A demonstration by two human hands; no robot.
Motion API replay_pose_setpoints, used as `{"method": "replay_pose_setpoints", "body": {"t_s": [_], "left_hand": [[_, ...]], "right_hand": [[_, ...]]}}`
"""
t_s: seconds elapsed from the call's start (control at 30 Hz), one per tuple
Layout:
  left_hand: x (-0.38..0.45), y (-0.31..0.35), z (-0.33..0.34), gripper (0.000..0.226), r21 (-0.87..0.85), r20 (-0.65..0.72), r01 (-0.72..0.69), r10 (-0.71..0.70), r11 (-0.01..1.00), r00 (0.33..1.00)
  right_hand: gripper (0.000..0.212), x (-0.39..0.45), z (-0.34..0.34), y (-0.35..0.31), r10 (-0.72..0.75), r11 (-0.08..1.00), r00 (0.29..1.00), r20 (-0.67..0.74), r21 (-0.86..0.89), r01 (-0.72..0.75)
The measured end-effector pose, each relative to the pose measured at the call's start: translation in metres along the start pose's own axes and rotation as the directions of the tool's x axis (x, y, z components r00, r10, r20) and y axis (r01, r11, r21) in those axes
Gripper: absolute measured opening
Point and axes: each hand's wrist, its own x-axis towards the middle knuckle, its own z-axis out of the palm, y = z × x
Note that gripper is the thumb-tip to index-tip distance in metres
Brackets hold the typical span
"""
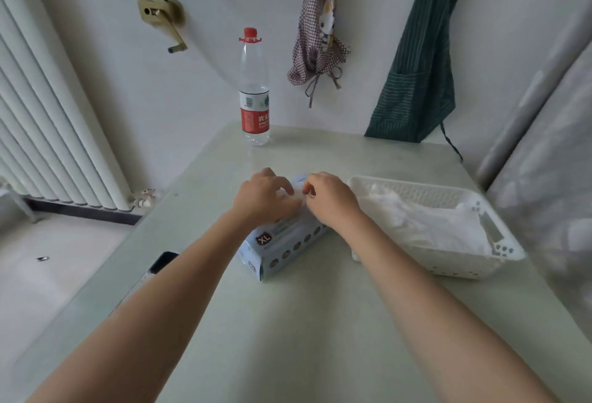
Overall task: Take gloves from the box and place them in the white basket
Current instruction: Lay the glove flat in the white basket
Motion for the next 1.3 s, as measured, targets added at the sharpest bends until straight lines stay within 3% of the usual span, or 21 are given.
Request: {"method": "replay_pose_setpoints", "body": {"t_s": [0.2, 0.4, 0.47, 0.57, 0.7, 0.8, 0.93, 1.1, 1.3], "left_hand": [[0.002, -0.005, 0.005, 0.020, 0.013, -0.052, -0.011, 0.012, 1.000, 0.999], [0.004, 0.004, -0.014, 0.021, -0.328, -0.246, -0.021, -0.064, 0.944, 0.967], [0.003, 0.013, -0.026, 0.015, -0.544, -0.251, -0.030, -0.129, 0.838, 0.959], [-0.001, 0.028, -0.046, 0.011, -0.795, -0.188, -0.031, -0.197, 0.606, 0.962], [-0.006, 0.049, -0.068, 0.009, -0.929, -0.116, -0.021, -0.238, 0.370, 0.964], [-0.005, 0.060, -0.077, 0.009, -0.962, -0.084, -0.012, -0.253, 0.273, 0.964], [-0.002, 0.064, -0.083, 0.008, -0.976, -0.107, -0.044, -0.290, 0.216, 0.951], [-0.001, 0.058, -0.080, 0.010, -0.986, -0.100, -0.039, -0.387, 0.162, 0.917], [-0.012, 0.082, -0.077, 0.009, -0.999, -0.035, -0.036, -0.274, 0.002, 0.961]], "right_hand": [[0.021, 0.004, 0.011, -0.003, 0.111, 0.994, 0.990, 0.086, 0.000, -0.111], [0.025, 0.003, 0.004, -0.006, 0.170, 0.968, 0.983, 0.066, 0.174, -0.179], [0.024, 0.003, -0.002, -0.010, 0.227, 0.894, 0.972, 0.054, 0.385, -0.230], [0.026, -0.001, -0.016, -0.021, 0.288, 0.661, 0.952, 0.100, 0.698, -0.273], [0.024, -0.006, -0.029, -0.029, 0.207, 0.534, 0.971, 0.121, 0.818, -0.216], [0.027, -0.009, -0.034, -0.030, 0.189, 0.569, 0.975, 0.115, 0.796, -0.204], [0.021, -0.014, -0.041, -0.022, 0.249, 0.646, 0.966, 0.067, 0.732, -0.218], [0.032, -0.020, -0.041, -0.011, 0.408, 0.672, 0.912, -0.038, 0.689, -0.272], [0.059, -0.031, -0.043, -0.023, 0.235, 0.697, 0.970, -0.057, 0.706, -0.127]]}}
